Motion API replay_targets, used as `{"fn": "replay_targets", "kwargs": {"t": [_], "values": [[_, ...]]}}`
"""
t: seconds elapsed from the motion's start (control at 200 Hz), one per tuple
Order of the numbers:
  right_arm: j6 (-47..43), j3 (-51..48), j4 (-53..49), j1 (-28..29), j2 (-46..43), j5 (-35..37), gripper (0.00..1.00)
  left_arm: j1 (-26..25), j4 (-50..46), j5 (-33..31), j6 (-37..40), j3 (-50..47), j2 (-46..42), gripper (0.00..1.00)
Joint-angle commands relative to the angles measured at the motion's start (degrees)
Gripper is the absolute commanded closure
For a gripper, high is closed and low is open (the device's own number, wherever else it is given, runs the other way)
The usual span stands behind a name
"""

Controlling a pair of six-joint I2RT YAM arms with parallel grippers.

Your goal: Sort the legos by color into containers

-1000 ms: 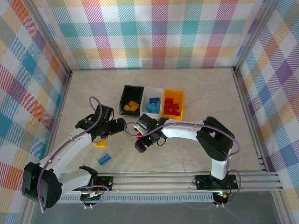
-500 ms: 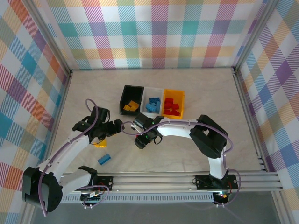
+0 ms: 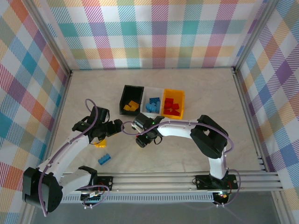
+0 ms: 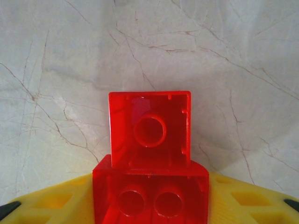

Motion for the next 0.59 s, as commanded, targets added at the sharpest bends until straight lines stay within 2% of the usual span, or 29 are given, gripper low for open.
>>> {"fn": "replay_targets", "kwargs": {"t": [0.0, 0.29, 0.435, 0.59], "values": [[1.63, -1.94, -0.19, 0.41, -4.32, 1.22, 0.45, 0.82, -1.76, 0.61, 1.06, -0.44, -1.29, 0.12], [3.87, -10.81, 1.72, -1.66, -13.47, 0.91, 0.47, 0.82, -1.35, 0.96, 1.45, -0.23, -0.95, 0.12], [2.89, -9.71, 1.26, -1.79, -12.70, -0.78, 0.46, 0.82, -0.80, 1.23, 1.41, -0.20, -0.34, 0.12], [2.74, -8.05, 0.85, -1.75, -11.77, 0.41, 0.51, 0.82, -1.20, 1.25, 1.43, -0.19, -0.78, 0.12]]}}
